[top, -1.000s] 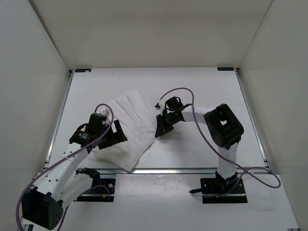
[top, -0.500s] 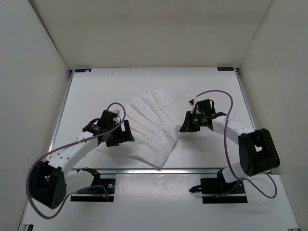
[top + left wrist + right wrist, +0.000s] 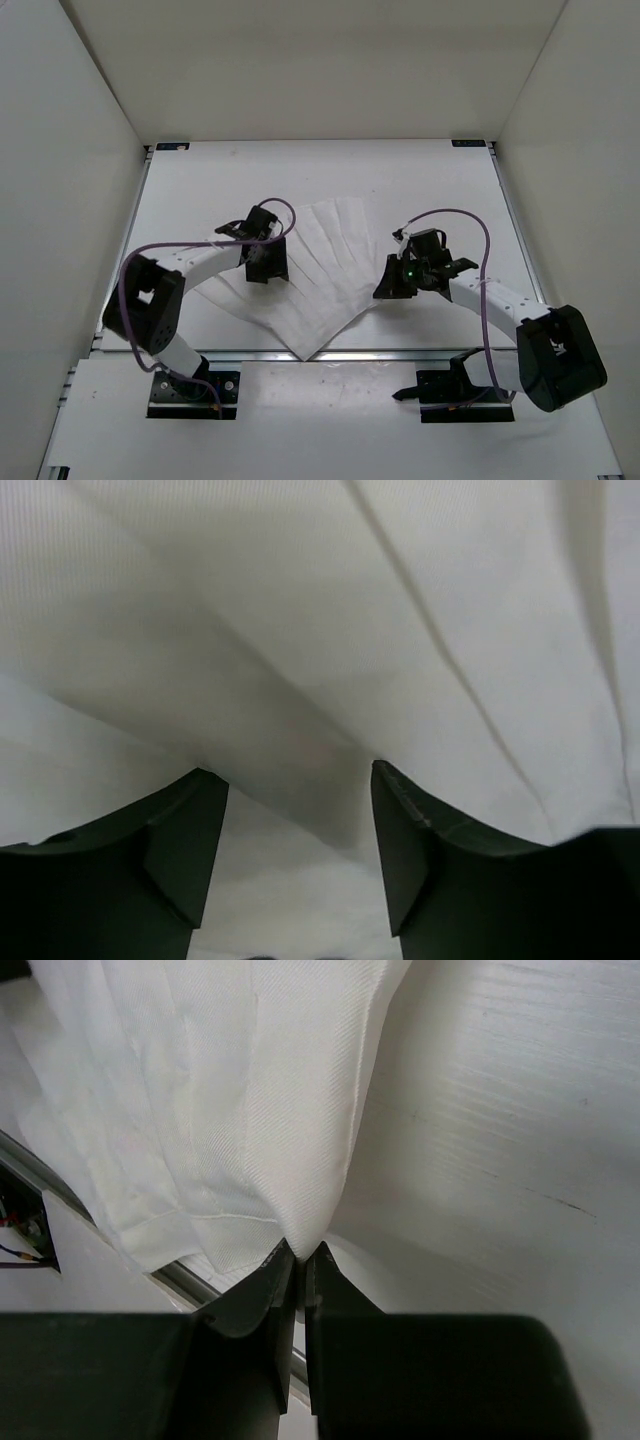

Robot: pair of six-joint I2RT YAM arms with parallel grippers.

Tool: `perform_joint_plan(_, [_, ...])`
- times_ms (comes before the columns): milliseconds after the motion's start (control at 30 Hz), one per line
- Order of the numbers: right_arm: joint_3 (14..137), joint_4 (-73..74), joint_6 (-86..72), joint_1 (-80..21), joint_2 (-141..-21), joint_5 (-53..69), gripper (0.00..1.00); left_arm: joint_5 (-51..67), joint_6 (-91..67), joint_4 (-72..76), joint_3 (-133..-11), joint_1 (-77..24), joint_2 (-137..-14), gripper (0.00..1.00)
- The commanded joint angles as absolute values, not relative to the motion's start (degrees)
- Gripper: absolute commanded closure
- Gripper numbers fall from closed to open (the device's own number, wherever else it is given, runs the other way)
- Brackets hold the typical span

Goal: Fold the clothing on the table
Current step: Flatten the skirt out

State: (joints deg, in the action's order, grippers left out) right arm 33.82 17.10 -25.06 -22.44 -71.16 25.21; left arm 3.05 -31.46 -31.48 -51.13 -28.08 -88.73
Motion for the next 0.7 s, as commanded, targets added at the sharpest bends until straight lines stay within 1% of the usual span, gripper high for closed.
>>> perform_joint_plan(0, [33.22, 14.50, -24.96, -22.50, -69.00, 26.27, 1.00, 0.09, -29.19, -28.39, -56.77, -28.65, -93.14, 0.33])
perform_joint_plan(33, [32.96, 13.98, -24.87, -21.80, -68.65, 26.54, 0.99, 0.09, -29.44, -28.30, -58.78, -28.91, -95.34, 0.40])
perform_joint_plan(67, [32.70, 13.80, -24.96, -21.45, -68.90, 27.15, 1.00, 0.09, -29.36, -28.04, -60.45, -29.00, -96.41, 0.48])
perform_joint_plan(100, [32.70, 13.89, -24.61, -21.53, -68.56, 27.16, 1.00, 0.09, -29.44, -27.78, -61.51, -29.00, -98.59, 0.52])
perform_joint_plan(133, [32.70, 14.06, -24.44, -21.36, -68.64, 27.33, 1.00, -1.13, -29.36, -27.69, -63.00, -29.00, -100.53, 0.60])
perform_joint_plan(200, [32.96, 13.89, -23.91, -21.45, -68.47, 27.77, 1.00, -1.23, -29.18, -27.60, -67.21, -28.48, -103.60, 0.82])
perform_joint_plan(233, [33.31, 14.23, -23.73, -21.27, -68.64, 27.69, 1.00, -1.40, -28.83, -27.77, -68.63, -28.82, -106.06, 0.88])
perform_joint_plan(267, [33.48, 13.98, -23.38, -21.01, -68.82, 28.12, 1.00, -2.45, -28.13, -28.38, -71.95, -28.74, -108.43, 1.00])
perform_joint_plan(367, [33.14, 13.71, -23.20, -20.57, -69.43, 29.00, 1.00, -0.36, -26.28, -28.04, -80.47, -28.56, -114.94, 0.99])
perform_joint_plan(433, [33.84, 13.54, -23.02, -19.95, -69.69, 29.26, 1.00, 0.78, -24.62, -28.81, -86.81, -28.74, -119.15, 0.90])
perform_joint_plan(500, [34.45, 13.19, -22.85, -19.52, -69.70, 29.44, 1.00, 0.09, -23.56, -33.46, -97.51, -28.91, -122.86, 0.71])
perform_joint_plan(533, [34.63, 12.92, -22.85, -18.99, -70.31, 29.53, 1.00, 0.09, -22.68, -34.53, -101.04, -29.35, -124.26, 0.56])
perform_joint_plan(567, [34.72, 12.40, -23.11, -19.25, -70.75, 30.05, 1.00, -1.30, -22.41, -35.67, -101.94, -29.62, -123.93, 0.49])
perform_joint_plan(600, [34.89, 11.87, -23.20, -18.90, -71.27, 30.41, 1.00, -2.01, -22.59, -36.12, -102.04, -29.27, -122.45, 0.30])
perform_joint_plan(633, [35.15, 11.60, -23.29, -18.98, -71.71, 30.76, 1.00, -2.11, -22.67, -36.12, -99.95, -29.09, -121.13, 0.16])
perform_joint_plan(667, [35.24, 11.17, -23.20, -18.72, -72.24, 31.02, 1.00, -2.63, -23.20, -35.51, -96.02, -28.05, -117.89, 0.06])
